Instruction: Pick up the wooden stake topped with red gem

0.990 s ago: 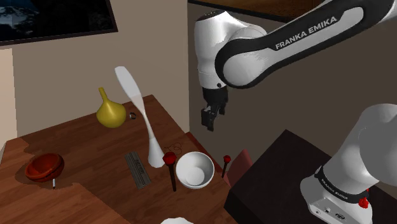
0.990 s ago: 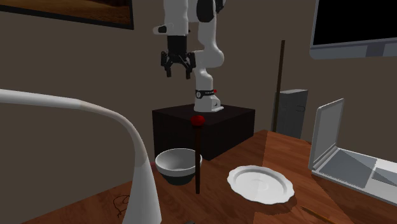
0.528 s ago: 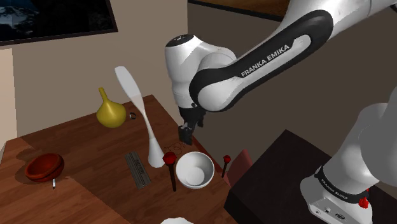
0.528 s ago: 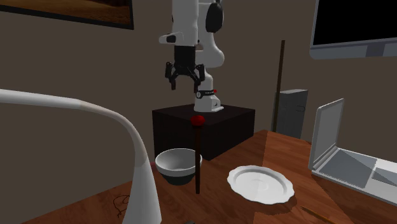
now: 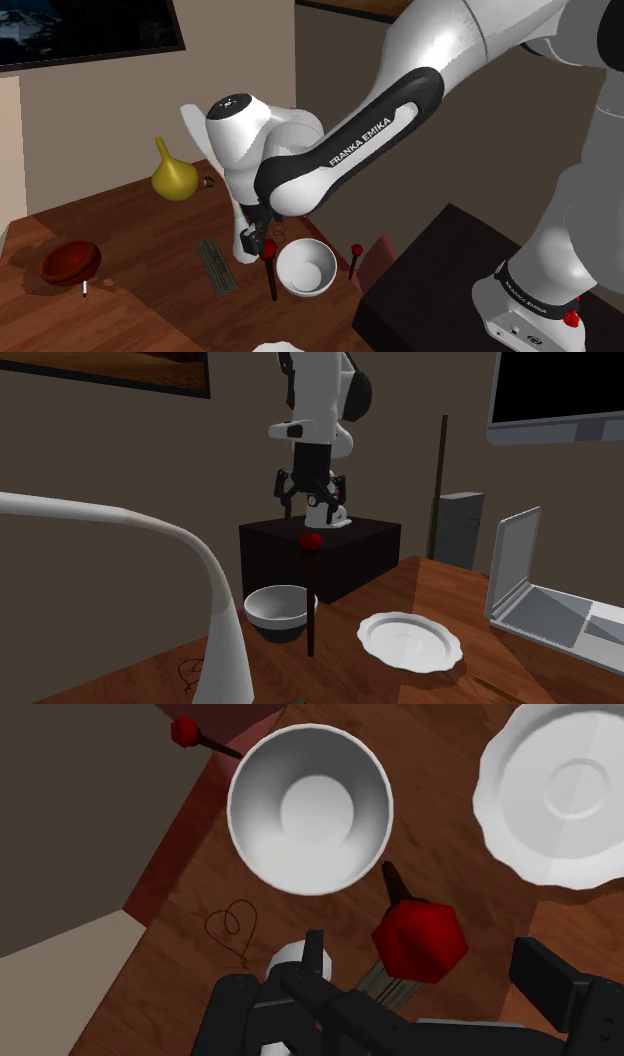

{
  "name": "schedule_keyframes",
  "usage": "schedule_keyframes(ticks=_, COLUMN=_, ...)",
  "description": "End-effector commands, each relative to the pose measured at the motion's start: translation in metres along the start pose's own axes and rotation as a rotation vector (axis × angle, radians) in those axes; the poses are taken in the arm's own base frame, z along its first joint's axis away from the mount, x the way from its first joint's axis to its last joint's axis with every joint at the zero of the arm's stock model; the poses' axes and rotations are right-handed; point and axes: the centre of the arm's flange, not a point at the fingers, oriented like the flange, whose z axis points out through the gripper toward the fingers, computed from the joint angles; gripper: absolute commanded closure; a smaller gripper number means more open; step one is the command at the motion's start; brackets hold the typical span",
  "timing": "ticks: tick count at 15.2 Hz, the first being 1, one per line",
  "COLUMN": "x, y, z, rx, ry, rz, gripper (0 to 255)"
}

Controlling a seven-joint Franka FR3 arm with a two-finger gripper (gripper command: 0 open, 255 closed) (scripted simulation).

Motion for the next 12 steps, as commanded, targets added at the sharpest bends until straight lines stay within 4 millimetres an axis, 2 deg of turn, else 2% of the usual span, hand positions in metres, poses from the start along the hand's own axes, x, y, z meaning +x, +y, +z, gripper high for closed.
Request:
schedule_keyframes(ticks=1, x=0.005, y=-0.01, z=0.009, rx=-0.003, ry=0.005, rz=-0.011, gripper=0)
schedule_keyframes(ticks=7, x=0.007, y=-0.013, z=0.04, rx=-0.003, ry=0.005, rz=-0.011, gripper=0)
schedule_keyframes(ticks=9, x=0.007, y=-0.013, z=0.043, rx=-0.003, ry=0.005, rz=-0.011, gripper=0)
schedule_keyframes(ticks=10, x=0.007, y=-0.013, z=0.043, rx=-0.002, ry=0.005, rz=-0.011, gripper=255)
schedule_keyframes(ticks=12, x=0.007, y=-0.013, z=0.043, rx=-0.002, ry=0.005, rz=-0.011, gripper=255)
